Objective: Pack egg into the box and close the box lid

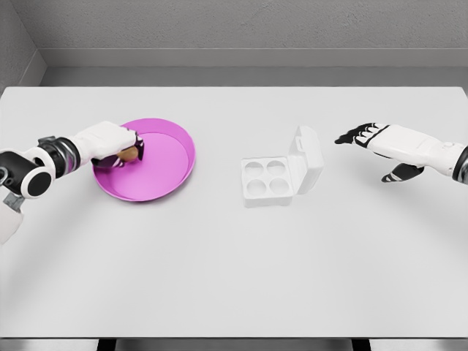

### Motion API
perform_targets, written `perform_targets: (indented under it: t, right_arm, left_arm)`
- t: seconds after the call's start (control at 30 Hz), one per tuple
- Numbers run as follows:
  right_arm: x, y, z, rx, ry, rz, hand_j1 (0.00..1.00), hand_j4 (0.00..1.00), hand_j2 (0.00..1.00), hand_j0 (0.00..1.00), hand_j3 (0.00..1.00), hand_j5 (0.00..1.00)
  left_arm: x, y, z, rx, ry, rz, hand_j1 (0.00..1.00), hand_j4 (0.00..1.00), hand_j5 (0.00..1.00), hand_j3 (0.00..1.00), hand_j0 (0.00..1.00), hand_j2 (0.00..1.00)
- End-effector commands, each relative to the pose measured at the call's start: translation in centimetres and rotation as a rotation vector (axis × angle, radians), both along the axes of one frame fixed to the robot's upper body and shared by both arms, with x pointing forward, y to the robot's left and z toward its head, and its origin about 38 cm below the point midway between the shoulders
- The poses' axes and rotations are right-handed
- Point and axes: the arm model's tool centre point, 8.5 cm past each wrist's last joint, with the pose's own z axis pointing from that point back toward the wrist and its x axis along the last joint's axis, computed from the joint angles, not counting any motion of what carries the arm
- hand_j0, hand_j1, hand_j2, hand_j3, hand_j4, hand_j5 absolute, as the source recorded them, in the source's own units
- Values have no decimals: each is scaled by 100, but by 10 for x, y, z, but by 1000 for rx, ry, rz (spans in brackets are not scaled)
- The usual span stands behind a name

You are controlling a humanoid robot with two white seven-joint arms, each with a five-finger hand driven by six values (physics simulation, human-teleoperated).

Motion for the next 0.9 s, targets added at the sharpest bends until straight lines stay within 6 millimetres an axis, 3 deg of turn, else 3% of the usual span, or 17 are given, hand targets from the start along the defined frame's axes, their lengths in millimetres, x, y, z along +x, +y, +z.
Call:
perform_targets:
  t: [0.0,0.67,0.87]
  right_arm:
    - [0,-1,0,6,1,-4,100,100,100,100,100,100]
    - [0,-2,0,4,2,-6,100,100,100,100,100,100]
    - [0,-2,1,3,1,-5,100,100,100,100,100,100]
  left_arm:
    - [-1,-2,3,-2,-10,-8,43,43,43,43,43,43]
    - [-3,-28,22,-65,-63,-64,37,37,37,37,37,37]
    - [-6,-48,27,-98,-80,-101,36,36,36,36,36,36]
